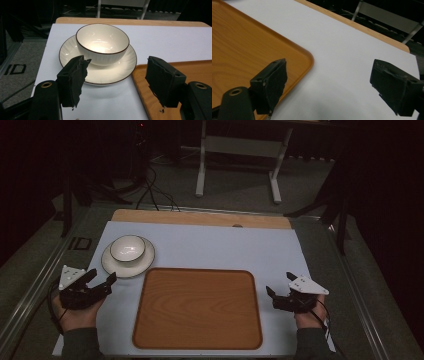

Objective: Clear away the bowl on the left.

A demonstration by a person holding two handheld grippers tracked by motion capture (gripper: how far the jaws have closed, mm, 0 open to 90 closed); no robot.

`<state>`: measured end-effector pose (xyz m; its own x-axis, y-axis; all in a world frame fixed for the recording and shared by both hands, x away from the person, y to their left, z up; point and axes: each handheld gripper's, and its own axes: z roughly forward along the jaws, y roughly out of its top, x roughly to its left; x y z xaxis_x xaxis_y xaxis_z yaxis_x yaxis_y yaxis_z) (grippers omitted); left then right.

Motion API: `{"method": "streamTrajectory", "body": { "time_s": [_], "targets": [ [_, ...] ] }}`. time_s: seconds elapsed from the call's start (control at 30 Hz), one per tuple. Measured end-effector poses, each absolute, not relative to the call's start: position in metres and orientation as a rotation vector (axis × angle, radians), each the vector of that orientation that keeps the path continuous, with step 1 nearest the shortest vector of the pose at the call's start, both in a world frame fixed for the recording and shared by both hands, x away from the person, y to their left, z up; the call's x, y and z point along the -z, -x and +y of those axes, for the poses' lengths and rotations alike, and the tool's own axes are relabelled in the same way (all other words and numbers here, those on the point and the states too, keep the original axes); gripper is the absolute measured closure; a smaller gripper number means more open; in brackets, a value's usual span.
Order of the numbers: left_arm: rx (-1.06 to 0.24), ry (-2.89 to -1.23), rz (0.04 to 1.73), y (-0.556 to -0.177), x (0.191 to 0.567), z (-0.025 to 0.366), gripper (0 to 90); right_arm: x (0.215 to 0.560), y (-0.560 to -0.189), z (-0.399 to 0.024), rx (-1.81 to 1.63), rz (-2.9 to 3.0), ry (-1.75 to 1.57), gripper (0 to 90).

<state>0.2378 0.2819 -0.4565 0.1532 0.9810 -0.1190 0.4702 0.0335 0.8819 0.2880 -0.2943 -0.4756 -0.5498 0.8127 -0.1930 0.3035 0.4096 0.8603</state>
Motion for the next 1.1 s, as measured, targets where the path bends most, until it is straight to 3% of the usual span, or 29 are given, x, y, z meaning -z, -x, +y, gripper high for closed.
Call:
{"method": "streamTrajectory", "body": {
  "time_s": [0.57,1.1],
  "targets": [
    [-0.745,-1.519,1.418,-0.257,0.434,0.292,33.6,0.474,-0.287,-0.297,-1.106,2.02,-0.962,13.8],
    [-0.768,-1.585,1.394,-0.287,0.429,0.281,32.9,0.472,-0.286,-0.298,-1.144,1.971,-0.971,13.8]
  ]
}}
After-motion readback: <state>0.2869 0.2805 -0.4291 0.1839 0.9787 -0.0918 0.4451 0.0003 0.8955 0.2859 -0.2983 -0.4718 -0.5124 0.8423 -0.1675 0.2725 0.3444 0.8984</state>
